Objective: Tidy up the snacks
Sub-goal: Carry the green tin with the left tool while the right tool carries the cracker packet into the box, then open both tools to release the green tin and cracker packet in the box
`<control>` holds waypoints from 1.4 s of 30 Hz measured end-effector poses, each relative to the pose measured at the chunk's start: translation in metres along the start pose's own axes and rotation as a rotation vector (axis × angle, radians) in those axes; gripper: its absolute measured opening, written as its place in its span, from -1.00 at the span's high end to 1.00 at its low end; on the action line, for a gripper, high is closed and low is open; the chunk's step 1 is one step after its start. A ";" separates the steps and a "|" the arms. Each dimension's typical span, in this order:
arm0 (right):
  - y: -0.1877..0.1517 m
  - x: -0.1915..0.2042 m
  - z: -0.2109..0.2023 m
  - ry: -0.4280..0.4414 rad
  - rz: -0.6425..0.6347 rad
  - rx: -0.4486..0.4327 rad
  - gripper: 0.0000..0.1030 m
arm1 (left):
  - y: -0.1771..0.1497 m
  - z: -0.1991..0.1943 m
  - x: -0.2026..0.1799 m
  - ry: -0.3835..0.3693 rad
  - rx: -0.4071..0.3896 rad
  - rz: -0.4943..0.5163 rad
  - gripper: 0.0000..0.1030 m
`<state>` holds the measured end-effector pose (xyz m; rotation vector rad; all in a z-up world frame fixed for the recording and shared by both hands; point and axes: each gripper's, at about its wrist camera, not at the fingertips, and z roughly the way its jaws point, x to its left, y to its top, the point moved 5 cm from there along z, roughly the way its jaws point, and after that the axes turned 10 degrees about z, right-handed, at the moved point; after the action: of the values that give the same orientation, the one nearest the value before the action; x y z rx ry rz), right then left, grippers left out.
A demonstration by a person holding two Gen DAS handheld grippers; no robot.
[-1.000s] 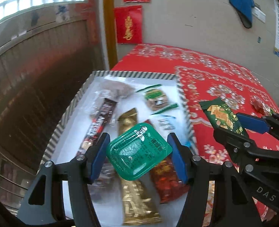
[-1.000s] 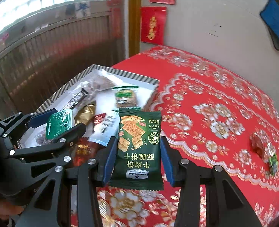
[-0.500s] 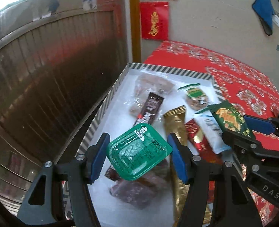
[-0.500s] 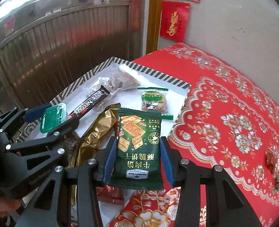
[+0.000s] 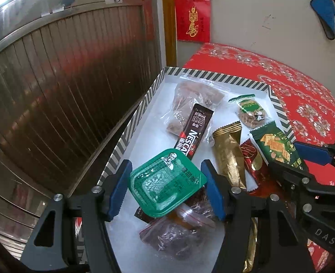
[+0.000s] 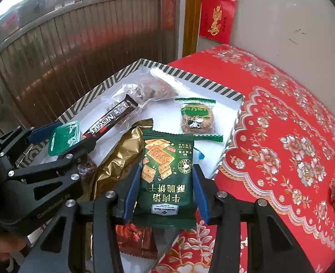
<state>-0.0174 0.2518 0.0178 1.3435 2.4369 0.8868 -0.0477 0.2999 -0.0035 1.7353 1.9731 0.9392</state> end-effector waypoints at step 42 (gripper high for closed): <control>-0.007 -0.021 -0.030 0.082 0.097 -0.074 -0.20 | 0.003 -0.016 -0.010 0.048 -0.032 0.009 -0.68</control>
<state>-0.0246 0.2197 0.0353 1.4359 2.3900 1.0651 -0.0539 0.2867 0.0087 1.7215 1.9708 1.0186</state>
